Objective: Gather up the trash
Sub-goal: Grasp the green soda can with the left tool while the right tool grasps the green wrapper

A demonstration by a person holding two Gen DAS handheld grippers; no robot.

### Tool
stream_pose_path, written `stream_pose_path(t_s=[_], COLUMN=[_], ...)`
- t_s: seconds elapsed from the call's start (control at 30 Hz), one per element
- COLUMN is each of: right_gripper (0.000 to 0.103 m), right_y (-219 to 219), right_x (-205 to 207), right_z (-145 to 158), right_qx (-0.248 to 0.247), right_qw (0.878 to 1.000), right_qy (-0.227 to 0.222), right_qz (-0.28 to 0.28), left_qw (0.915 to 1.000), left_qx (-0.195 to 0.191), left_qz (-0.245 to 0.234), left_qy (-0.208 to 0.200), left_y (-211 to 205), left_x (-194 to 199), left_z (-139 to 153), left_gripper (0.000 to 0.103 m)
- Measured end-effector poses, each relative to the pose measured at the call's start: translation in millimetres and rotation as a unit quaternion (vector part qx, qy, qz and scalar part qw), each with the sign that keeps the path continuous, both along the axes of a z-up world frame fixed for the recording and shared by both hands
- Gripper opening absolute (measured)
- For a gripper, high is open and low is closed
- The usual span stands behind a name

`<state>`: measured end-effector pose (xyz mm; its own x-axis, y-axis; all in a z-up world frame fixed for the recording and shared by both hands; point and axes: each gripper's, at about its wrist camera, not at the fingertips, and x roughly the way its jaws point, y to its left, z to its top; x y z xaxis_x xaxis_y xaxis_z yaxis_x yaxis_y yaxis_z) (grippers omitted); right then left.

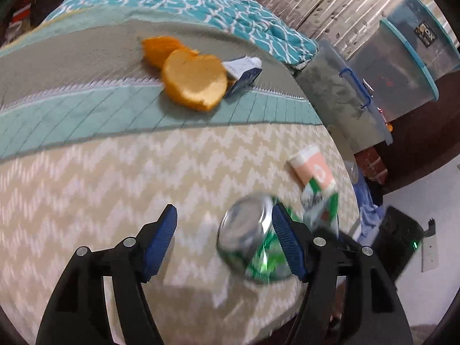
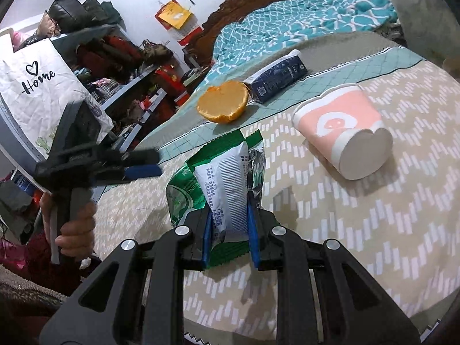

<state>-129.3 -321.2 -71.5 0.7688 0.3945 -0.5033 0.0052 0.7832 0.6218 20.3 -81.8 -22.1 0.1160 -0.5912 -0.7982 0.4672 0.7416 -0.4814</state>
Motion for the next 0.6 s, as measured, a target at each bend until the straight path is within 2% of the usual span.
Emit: stream_pose_path(t_s=[0.1,0.23,0.3,0.37,0.4,0.43,0.47,0.53,0.6], right_gripper=[0.023,0.023,0.023,0.023,0.023,0.023,0.023,0.023,0.023], right_y=[2,3,3,2,0,-1,-3,-3,-1], right_x=[1,3,3,2,2,1,1,2,4], right_z=[-3,-5,-6,-7,-8,-9,-10,-12,-12], right_qx=[-0.002,-0.002,-0.008,-0.006,-0.005,-0.003,0.003,0.008,0.007], right_qw=[1.000,1.000,1.000,1.000,1.000,1.000,1.000,1.000,1.000], right_qy=[0.006,0.012,0.013,0.016,0.017,0.017,0.018,0.021,0.023], right_qz=[0.002,0.004,0.001,-0.001,-0.004,-0.008,-0.007,-0.005,-0.002], left_qw=[0.9992,0.9946,0.9927,0.9915,0.9925,0.9928,0.9923,0.9850,0.9875], left_qx=[-0.012,-0.041,-0.050,-0.062,-0.058,-0.055,-0.050,-0.082,-0.081], left_qz=[-0.011,-0.034,-0.038,-0.038,-0.031,-0.027,-0.026,-0.034,-0.047], left_qy=[0.038,0.090,0.103,0.108,0.104,0.103,0.110,0.148,0.127], left_y=[7,-7,-18,-22,-24,-25,-26,-30,-37], left_x=[-15,-28,-29,-26,-22,-20,-16,-11,-15], left_z=[-13,-35,-45,-49,-49,-50,-53,-59,-51], left_gripper=[0.065,0.065,0.068,0.065,0.058,0.041,0.028,0.019,0.018])
